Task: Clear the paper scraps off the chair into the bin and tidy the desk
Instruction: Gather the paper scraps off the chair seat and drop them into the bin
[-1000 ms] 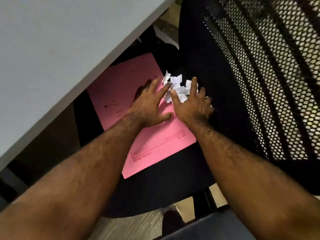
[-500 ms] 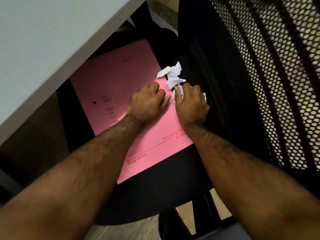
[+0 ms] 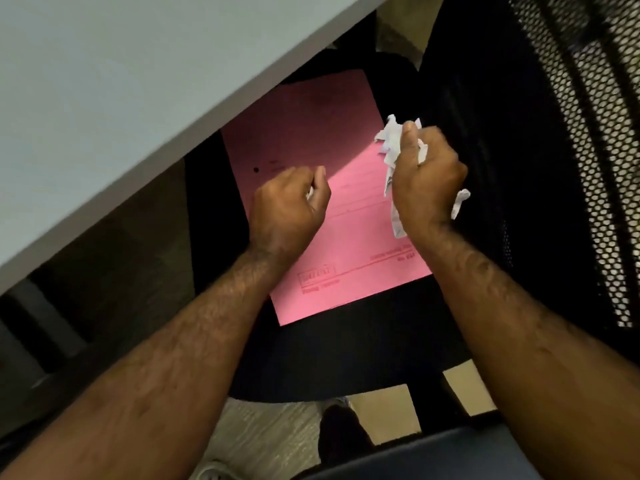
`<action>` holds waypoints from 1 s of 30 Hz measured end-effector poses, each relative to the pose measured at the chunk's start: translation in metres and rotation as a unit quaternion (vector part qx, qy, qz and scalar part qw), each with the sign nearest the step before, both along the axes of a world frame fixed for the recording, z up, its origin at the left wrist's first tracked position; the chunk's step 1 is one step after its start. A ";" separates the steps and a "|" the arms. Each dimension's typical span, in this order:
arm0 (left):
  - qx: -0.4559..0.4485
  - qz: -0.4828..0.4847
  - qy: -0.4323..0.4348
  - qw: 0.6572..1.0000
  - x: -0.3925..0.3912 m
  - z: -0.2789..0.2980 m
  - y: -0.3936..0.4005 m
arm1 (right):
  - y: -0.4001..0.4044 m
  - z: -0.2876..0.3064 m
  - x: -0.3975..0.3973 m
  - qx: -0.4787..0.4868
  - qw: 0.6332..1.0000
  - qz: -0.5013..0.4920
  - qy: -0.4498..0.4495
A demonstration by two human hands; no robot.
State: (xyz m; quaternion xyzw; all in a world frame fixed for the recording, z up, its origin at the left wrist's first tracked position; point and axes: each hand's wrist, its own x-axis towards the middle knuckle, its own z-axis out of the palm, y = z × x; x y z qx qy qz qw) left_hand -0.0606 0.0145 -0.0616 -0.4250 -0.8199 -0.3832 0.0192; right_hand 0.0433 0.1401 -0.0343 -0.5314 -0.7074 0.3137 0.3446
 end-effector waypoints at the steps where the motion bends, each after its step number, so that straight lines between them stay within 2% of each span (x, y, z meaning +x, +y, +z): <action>1: 0.007 0.010 -0.013 1.000 -0.003 0.004 -0.013 | -0.007 0.006 -0.005 -0.027 1.000 0.001 0.006; 5: 0.021 0.060 -0.025 0.998 -0.017 0.019 -0.075 | -0.050 0.024 -0.034 -0.136 0.989 0.042 0.051; 9: -0.003 0.118 -0.019 0.993 -0.025 0.022 -0.158 | -0.120 0.027 -0.066 -0.251 0.957 0.099 0.109; 12: -0.021 0.171 -0.030 0.985 -0.023 0.020 -0.229 | -0.186 0.023 -0.087 -0.308 0.932 0.171 0.089; 16: -0.030 0.232 -0.050 0.971 -0.017 0.009 -0.327 | -0.275 0.014 -0.104 -0.315 0.912 0.264 0.013; 22: -0.087 0.365 -0.058 0.925 0.003 -0.019 -0.478 | -0.415 -0.006 -0.142 -0.335 0.869 0.357 -0.072; 25: -0.102 0.427 -0.052 0.897 0.015 -0.038 -0.551 | -0.494 -0.028 -0.160 -0.355 0.853 0.375 -0.074; 30: -0.097 0.536 -0.053 0.837 0.025 -0.067 -0.641 | -0.618 -0.081 -0.171 -0.326 0.851 0.409 -0.055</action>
